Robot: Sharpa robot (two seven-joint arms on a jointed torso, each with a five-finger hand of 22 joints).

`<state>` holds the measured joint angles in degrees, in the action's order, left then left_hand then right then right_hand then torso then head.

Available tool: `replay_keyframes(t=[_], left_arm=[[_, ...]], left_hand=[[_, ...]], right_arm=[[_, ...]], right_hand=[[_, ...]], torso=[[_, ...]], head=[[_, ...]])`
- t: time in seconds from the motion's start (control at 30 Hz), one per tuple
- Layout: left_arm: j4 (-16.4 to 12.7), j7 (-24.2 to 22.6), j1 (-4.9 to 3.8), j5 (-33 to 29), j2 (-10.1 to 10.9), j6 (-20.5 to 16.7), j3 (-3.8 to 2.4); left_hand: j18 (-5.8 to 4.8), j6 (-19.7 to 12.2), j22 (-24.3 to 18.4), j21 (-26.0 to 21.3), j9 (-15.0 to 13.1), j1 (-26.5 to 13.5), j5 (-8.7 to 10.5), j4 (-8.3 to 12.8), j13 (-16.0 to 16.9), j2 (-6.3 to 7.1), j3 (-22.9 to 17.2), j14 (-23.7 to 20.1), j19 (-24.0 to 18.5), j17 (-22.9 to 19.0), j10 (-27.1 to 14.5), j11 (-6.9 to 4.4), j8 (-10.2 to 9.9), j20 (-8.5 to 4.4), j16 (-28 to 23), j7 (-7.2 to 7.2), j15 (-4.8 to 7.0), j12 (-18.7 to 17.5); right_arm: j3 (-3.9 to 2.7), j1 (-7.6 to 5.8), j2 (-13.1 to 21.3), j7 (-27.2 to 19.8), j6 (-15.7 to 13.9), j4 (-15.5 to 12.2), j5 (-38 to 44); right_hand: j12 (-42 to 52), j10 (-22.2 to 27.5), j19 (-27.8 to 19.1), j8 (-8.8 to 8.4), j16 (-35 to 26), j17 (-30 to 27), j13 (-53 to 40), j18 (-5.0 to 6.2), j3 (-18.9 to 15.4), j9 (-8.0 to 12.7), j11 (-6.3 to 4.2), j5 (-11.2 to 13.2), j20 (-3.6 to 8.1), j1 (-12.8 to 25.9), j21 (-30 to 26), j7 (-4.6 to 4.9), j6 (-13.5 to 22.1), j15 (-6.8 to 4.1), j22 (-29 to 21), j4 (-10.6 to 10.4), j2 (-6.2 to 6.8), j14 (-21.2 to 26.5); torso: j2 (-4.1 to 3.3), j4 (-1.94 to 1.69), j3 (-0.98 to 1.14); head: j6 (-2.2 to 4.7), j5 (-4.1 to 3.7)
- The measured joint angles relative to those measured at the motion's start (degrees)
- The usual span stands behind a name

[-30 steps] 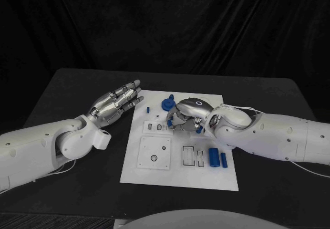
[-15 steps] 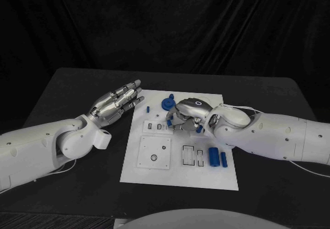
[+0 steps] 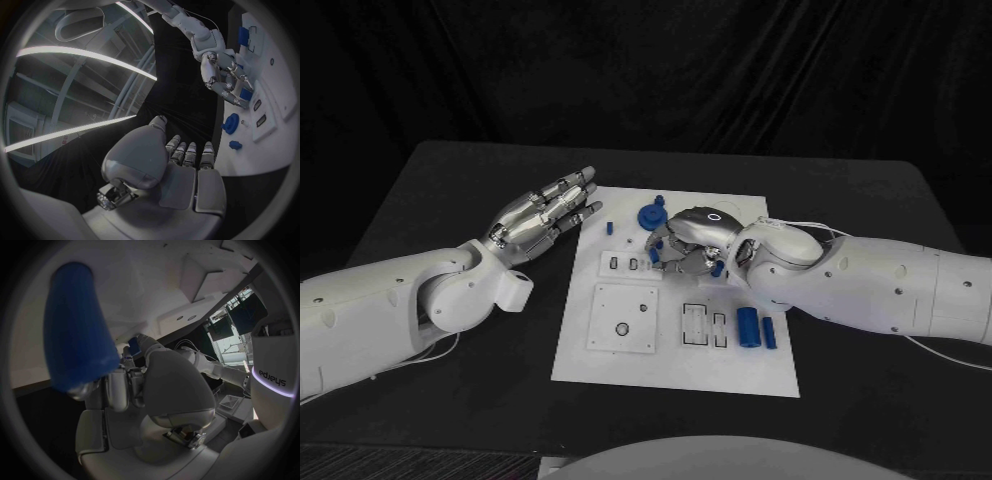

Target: Assemble the parts on the task board

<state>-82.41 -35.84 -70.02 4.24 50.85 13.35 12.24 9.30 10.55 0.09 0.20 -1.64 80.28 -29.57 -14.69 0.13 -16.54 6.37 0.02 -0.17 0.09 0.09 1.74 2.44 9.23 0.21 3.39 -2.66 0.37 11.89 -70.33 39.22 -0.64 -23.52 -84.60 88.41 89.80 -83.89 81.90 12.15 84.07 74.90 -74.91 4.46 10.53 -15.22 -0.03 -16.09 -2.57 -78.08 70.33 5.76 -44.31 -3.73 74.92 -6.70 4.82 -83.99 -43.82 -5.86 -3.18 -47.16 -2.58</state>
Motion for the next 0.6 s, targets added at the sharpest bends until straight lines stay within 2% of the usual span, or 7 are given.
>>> replay_keyframes(t=[0.13, 0.27, 0.33, 0.43, 0.5, 0.6], left_arm=[[0.07, 0.04, 0.03, 0.00, -0.02, 0.06, 0.00], [0.11, 0.06, 0.04, 0.00, -0.02, 0.09, 0.00], [0.11, 0.06, 0.06, 0.00, -0.02, 0.10, 0.00], [0.05, 0.06, 0.06, 0.00, 0.08, 0.10, 0.00], [-0.10, 0.05, 0.06, 0.00, 0.28, 0.06, 0.00], [-0.49, -0.04, 0.07, 0.00, 0.79, -0.18, 0.00]], left_hand=[[0.00, 0.00, 0.00, 0.00, 0.00, 0.23, 0.00, -0.16, -0.02, -0.23, -0.16, 0.00, 0.00, 0.00, 0.00, 0.00, 0.00, 0.00, 0.00, 0.00, 0.00, 0.00], [0.00, 0.00, 0.00, 0.00, 0.00, 0.23, 0.00, -0.16, -0.04, -0.23, -0.16, 0.00, 0.00, 0.01, 0.00, 0.00, 0.00, 0.00, 0.00, 0.00, 0.00, 0.00], [0.00, 0.00, 0.00, 0.00, 0.00, 0.23, 0.00, -0.16, -0.06, -0.23, -0.16, 0.00, 0.00, 0.01, 0.00, 0.00, 0.00, 0.00, 0.00, 0.00, 0.00, 0.00], [0.00, 0.00, 0.00, 0.00, 0.00, 0.54, 0.00, 0.08, -0.06, 0.08, -0.40, 0.00, 0.00, 0.00, 0.00, 0.00, 0.00, 0.00, 0.00, 0.00, 0.00, 0.00], [0.00, 0.00, 0.00, 0.00, 0.00, 0.78, 0.00, 0.29, -0.06, 0.32, -0.61, 0.00, 0.00, -0.01, 0.00, 0.00, 0.00, 0.00, 0.00, 0.00, 0.00, 0.00], [0.00, 0.00, 0.00, 0.00, 0.00, 1.23, 0.56, 1.10, -0.06, 0.77, -0.52, 0.00, 0.21, -0.03, 0.00, 0.00, 0.24, 0.21, 0.00, 0.00, 0.00, 0.00]], right_arm=[[-0.04, 0.00, -0.08, 0.06, 0.33, 0.10, -0.02], [-0.07, 0.00, -0.10, 0.06, 0.43, 0.11, -0.03], [-0.09, 0.00, -0.08, 0.06, 0.43, 0.11, -0.05], [-0.09, 0.00, 0.21, 0.01, 0.26, 0.03, -0.06], [-0.03, 0.00, 0.81, -0.06, -0.05, -0.23, -0.06], [0.03, -0.05, 2.31, -0.19, -0.99, -1.29, -0.06]], right_hand=[[0.00, 0.00, 0.00, 0.00, -0.23, 0.00, 0.00, 0.00, -0.17, 0.34, 0.00, 1.28, 0.00, 0.00, 0.00, -0.15, 0.61, 0.00, 0.00, 0.17, 0.00, 0.00], [0.00, 0.00, 0.00, -0.91, -0.46, 0.00, 0.00, 0.00, -0.44, 1.12, 0.00, 3.31, 0.00, 0.42, -0.14, -0.29, 2.51, 0.00, 0.00, 0.44, 0.41, 0.00], [0.00, 0.00, 0.00, -1.41, -0.91, 0.00, 0.00, 0.00, -0.58, 1.77, 0.00, 4.51, 0.00, 0.60, -0.39, -0.35, 3.77, 0.00, -0.01, 0.53, 0.60, 0.00], [0.00, 0.00, 0.00, -2.59, -1.74, 0.00, 0.00, 0.00, -1.79, 3.40, 0.00, 7.68, 0.00, 1.70, -0.96, -0.53, 6.95, 0.00, -0.01, -0.67, 1.69, 0.00], [0.00, -0.02, 0.00, -3.39, -2.04, 0.01, 0.01, 0.00, -2.73, 4.85, -0.02, 10.00, 0.00, 2.34, -1.33, -0.72, 10.03, 0.00, -0.01, -3.14, 3.29, 0.00], [0.00, -0.12, 0.14, -4.28, -2.22, 0.05, 0.01, 0.00, -5.08, 6.91, -0.48, 12.42, 0.14, 0.49, -1.56, -1.18, 14.65, -0.42, -0.01, -9.45, 7.35, 0.00]], torso=[[0.00, 0.00, 0.00], [0.00, 0.00, 0.00], [0.00, 0.01, 0.00], [0.00, 0.01, 0.01], [-0.01, 0.02, 0.01], [-0.01, 0.02, 0.03]], head=[[-0.05, -0.03], [-0.09, -0.02], [-0.09, 0.04], [-0.09, 0.16], [-0.06, 0.30], [0.36, 0.49]])
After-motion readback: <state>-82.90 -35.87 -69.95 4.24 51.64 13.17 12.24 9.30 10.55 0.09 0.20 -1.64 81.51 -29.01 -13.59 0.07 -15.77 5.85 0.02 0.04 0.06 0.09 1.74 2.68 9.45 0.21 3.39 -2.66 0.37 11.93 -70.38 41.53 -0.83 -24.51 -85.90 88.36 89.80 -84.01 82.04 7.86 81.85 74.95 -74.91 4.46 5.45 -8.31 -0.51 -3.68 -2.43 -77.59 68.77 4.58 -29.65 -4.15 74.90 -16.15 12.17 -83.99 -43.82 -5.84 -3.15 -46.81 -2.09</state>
